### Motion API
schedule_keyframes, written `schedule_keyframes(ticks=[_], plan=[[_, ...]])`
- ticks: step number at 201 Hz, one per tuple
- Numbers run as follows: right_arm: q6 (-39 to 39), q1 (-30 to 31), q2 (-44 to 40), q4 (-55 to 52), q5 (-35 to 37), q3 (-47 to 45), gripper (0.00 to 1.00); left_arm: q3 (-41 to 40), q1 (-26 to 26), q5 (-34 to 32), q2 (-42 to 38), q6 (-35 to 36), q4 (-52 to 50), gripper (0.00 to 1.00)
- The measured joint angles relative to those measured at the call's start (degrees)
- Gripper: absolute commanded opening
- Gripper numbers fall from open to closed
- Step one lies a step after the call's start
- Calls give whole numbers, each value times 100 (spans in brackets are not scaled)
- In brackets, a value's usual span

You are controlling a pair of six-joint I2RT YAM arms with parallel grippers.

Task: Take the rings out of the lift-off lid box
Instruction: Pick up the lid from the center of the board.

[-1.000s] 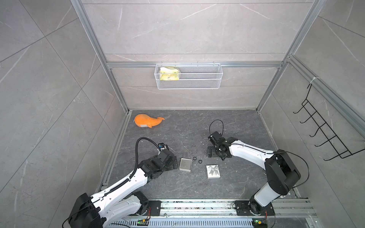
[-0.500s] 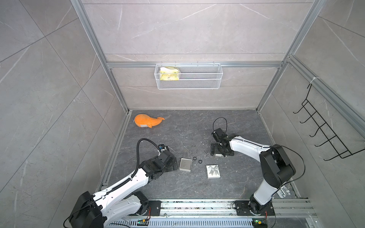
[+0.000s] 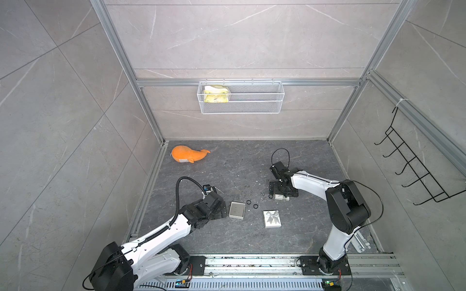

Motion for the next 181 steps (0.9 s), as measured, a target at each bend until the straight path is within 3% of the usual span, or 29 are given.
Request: schedule_keyframes(ticks=[181], plan=[[22, -111, 72, 107, -151, 0, 79, -83, 2, 0, 74, 0, 52, 100]])
